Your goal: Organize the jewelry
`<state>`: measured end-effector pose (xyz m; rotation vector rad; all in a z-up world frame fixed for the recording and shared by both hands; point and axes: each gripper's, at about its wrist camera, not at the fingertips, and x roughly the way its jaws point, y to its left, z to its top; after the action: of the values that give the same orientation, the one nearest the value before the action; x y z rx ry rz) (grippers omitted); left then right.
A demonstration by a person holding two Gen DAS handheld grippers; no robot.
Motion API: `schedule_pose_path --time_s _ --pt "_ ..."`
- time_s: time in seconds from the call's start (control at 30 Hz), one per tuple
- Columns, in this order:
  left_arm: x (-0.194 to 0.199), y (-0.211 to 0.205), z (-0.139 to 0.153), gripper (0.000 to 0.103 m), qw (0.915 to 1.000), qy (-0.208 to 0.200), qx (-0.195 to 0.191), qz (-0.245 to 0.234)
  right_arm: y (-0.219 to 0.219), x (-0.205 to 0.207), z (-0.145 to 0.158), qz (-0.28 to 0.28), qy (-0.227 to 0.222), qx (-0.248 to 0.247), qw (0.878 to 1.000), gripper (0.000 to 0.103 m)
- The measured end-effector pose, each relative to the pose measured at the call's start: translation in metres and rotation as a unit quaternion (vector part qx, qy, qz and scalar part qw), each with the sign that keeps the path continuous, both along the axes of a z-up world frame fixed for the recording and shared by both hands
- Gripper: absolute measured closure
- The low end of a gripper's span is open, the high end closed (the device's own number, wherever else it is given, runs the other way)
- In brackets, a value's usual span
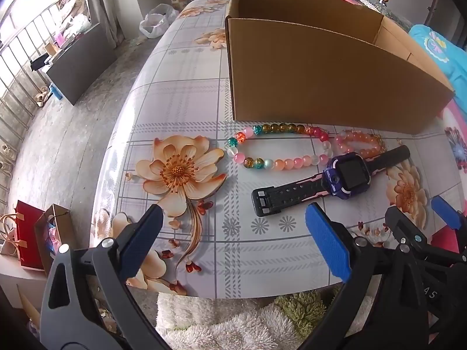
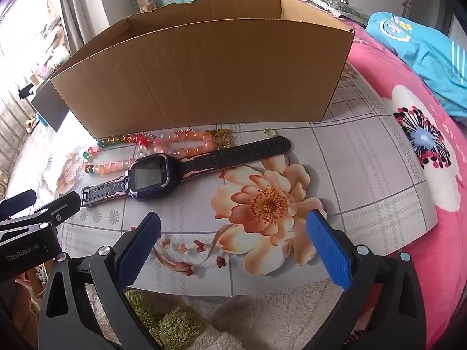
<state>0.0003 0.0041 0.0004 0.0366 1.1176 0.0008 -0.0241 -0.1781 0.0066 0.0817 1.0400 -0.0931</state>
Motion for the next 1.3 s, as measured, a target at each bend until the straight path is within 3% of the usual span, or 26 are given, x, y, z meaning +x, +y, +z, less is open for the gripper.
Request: schedule_pose_path --time_s 1.3 --pt "-0.0080 -0.0038 0.0003 0.009 1.0000 -0.001 0.004 0.000 0.0001 0.0000 0.0002 -0.002 0.002 0.001 1.000 0.005"
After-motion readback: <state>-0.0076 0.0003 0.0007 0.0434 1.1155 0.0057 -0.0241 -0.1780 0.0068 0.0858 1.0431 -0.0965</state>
